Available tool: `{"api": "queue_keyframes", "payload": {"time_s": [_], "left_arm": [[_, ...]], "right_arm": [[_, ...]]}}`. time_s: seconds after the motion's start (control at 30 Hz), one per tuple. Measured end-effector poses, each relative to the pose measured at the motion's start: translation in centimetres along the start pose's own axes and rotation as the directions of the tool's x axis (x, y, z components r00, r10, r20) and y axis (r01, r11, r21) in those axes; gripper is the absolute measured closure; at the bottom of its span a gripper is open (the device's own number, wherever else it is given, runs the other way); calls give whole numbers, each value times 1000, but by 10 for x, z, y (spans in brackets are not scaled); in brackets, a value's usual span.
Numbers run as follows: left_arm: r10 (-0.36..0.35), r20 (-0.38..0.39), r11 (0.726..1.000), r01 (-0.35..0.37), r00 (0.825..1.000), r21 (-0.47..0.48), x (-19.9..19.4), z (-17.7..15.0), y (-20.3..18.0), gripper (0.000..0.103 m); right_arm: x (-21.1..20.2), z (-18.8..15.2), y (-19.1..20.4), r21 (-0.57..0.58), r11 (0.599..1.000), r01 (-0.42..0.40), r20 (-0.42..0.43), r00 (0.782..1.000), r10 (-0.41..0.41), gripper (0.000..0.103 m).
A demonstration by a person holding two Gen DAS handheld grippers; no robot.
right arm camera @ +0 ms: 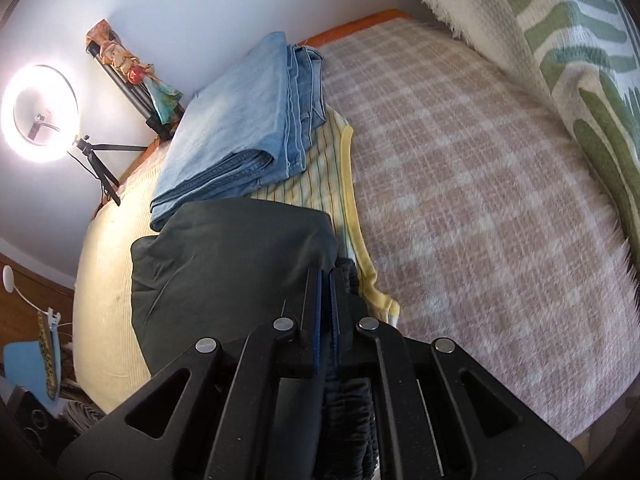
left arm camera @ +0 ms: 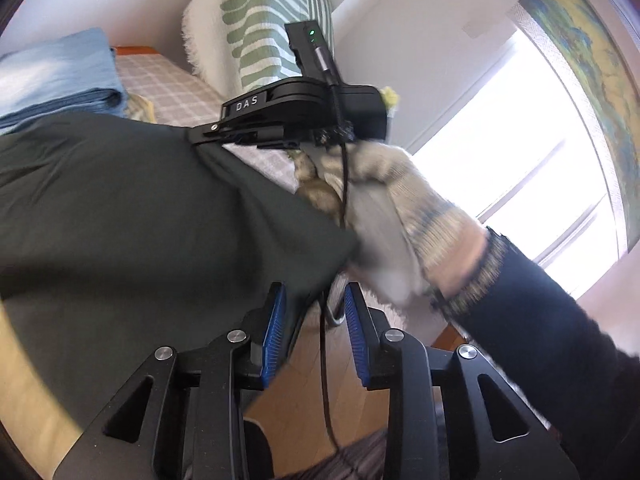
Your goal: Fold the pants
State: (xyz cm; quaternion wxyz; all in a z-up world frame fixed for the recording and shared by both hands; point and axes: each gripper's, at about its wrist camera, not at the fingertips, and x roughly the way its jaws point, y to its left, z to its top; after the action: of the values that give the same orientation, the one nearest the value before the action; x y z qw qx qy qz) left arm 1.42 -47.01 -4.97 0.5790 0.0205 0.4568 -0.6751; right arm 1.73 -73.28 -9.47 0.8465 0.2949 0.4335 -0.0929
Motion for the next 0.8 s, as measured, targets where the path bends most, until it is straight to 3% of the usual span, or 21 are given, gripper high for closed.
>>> {"api": "queue_keyframes", "payload": {"time_s": [0.1,0.27,0.4,0.47,0.6,0.7,0.8], "left_arm": [[58,0,998,-57,998,30,-30,-22,-2,75],[208,12,978,-208,978,28,-64,-45,15,75],[277,13,960,-276,961,-38,-72,-54,38,75],[275,19,960,-274,961,-62,-65,-53,46,75],[252,-13,964,-252,968,-90,-41,-59,53,75],[247,-46,966,-249,968,-70,-23,-68,46,75],[257,-26,965,-258,966,-35,-22,-70,35,74]], "right_arm": [[1,5,2,-14,1000,22,17,1000,-21,99],[-7,16,10,-98,978,182,6,983,-183,99],[-39,19,22,-135,979,152,42,988,-148,98],[-49,15,38,-187,977,105,20,994,-103,96],[-55,-6,72,-288,954,81,-14,996,-89,68],[-47,-20,80,-302,951,60,-31,997,-73,67],[-28,-25,81,-288,955,76,-48,994,-93,67]]}}
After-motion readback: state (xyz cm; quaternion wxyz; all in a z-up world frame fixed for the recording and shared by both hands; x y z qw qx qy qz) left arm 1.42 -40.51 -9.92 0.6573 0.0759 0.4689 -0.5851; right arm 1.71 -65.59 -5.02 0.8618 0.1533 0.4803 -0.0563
